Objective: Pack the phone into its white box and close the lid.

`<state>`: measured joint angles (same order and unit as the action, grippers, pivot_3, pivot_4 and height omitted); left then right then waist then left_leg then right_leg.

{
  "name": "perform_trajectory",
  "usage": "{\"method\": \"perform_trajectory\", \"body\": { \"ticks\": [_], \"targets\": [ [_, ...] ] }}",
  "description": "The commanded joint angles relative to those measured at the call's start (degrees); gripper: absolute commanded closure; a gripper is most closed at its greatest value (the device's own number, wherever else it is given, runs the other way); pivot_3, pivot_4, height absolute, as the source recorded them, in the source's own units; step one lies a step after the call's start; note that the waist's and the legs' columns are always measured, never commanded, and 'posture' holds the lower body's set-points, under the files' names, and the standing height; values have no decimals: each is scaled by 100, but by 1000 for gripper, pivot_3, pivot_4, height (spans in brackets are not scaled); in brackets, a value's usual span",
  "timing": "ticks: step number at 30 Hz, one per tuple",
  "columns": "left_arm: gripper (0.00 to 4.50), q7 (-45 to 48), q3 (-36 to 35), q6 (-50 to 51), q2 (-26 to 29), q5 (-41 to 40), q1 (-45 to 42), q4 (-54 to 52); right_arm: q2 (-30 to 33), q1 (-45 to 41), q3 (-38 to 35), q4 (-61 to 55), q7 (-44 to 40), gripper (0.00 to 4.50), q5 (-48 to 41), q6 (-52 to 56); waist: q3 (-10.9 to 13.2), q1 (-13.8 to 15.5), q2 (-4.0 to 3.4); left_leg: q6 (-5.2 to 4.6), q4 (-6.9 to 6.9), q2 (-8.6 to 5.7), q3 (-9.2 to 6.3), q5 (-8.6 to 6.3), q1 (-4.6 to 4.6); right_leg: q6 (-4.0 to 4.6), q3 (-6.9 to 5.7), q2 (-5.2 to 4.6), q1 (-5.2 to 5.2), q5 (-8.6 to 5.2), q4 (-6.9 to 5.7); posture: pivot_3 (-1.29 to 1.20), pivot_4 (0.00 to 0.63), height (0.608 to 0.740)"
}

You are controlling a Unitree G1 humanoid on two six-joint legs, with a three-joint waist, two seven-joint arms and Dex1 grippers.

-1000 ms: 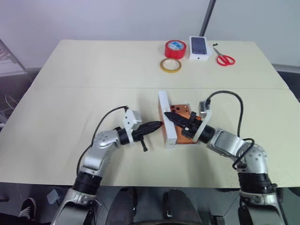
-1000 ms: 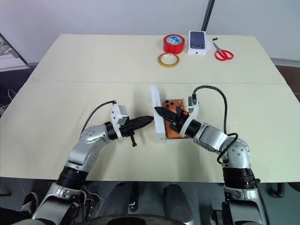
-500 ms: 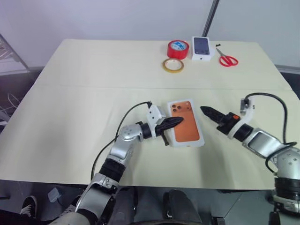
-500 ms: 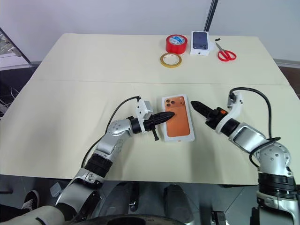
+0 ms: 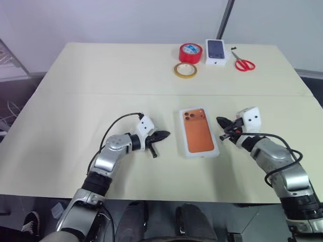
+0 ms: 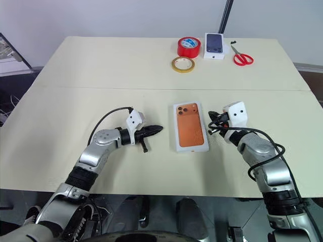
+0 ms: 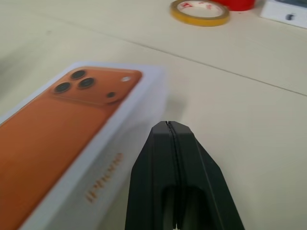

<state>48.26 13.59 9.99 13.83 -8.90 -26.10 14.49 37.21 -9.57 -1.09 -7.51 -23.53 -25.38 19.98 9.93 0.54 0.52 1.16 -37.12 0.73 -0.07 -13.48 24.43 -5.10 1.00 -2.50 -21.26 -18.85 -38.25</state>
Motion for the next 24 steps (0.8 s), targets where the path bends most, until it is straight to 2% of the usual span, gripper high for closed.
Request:
{"method": "perform_trajectory", "body": {
  "ticks": [1, 4, 11, 16, 24],
  "targets": [
    [4500, -104, 378, 285, -169, 282, -92, 14, 76, 3, 51, -253, -380, 4480, 316, -253, -1, 34, -1, 0, -1, -2, 0, 0, -1, 0, -1, 2, 3, 0, 0, 0, 150, 740],
    [4500, 28, 594, 595, -209, 386, -126, 5, 82, 5, 86, -221, -566, 4480, 542, -267, -2, 34, -2, 0, -2, -7, -2, 0, -6, 0, -3, -2, 15, 0, 4, 0, 150, 740],
    [4500, 15, 685, 210, -584, 548, -470, 368, -62, 61, -63, -211, -650, 4480, 756, -298, -2, 36, -2, 0, -4, -12, -7, 0, -10, -1, -8, -5, 23, 0, 7, 0, 150, 740],
    [4500, -119, 520, 249, -945, 425, -690, 388, -17, 100, -241, -243, -679, 4480, 854, -290, -2, 33, -2, 0, -5, -13, -8, 0, -8, -2, -8, -7, 23, 0, 7, 0, 150, 740],
    [4500, -139, 404, 208, -1137, 447, -884, 590, -11, 213, -429, -180, -750, 4480, 1055, -348, -2, 20, -2, 0, -3, -11, -8, 0, -7, -2, -8, -4, 16, 0, 5, 0, 150, 740]
  ]
}}
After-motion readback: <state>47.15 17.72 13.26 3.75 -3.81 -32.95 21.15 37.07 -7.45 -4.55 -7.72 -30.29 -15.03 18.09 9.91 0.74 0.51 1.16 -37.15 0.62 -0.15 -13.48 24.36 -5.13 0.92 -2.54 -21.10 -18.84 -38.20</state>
